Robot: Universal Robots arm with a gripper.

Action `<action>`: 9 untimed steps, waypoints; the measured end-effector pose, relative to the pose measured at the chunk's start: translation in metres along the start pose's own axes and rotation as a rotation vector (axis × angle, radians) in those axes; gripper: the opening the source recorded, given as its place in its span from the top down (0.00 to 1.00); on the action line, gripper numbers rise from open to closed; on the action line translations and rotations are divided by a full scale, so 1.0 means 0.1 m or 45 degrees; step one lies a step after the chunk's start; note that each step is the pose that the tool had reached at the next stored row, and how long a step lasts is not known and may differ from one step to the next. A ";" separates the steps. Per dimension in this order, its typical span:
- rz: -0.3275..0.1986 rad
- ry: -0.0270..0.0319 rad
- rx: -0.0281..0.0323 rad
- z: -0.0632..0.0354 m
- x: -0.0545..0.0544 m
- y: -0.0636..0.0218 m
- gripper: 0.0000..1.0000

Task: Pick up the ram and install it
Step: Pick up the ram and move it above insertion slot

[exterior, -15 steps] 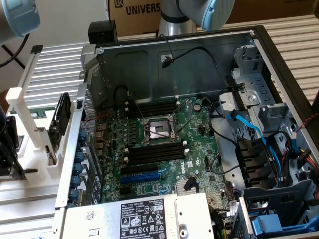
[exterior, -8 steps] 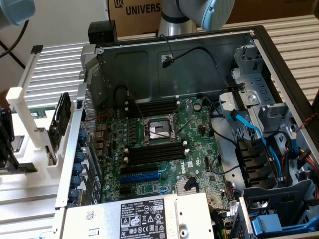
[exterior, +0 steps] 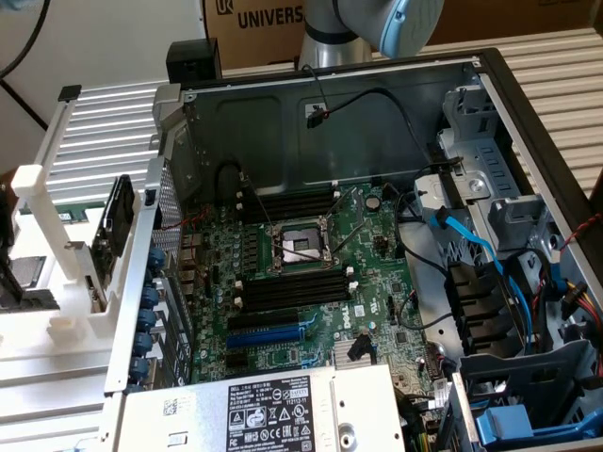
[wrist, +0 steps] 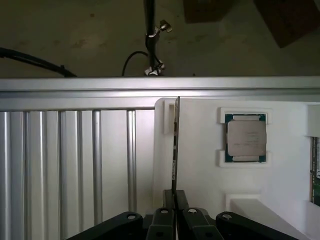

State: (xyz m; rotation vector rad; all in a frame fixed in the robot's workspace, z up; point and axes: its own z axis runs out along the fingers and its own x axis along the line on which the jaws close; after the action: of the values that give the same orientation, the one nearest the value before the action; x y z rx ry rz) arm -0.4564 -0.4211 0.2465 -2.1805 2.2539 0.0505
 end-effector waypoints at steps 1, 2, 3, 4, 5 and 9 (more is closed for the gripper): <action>0.000 0.0011 0.0001 -0.033 0.00 0.003 0.87; 0.001 0.0023 0.0003 -0.066 0.00 0.005 0.87; 0.001 0.0036 0.0004 -0.098 -0.01 0.007 0.87; 0.002 0.0051 0.0003 -0.133 -0.01 0.007 0.87; 0.003 0.0064 0.0004 -0.173 -0.01 0.008 0.87; 0.006 0.0082 0.0006 -0.354 -0.01 -0.001 0.87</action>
State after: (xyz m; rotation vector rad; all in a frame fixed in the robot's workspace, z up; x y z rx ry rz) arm -0.4556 -0.4206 0.2819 -2.1786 2.2620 0.0430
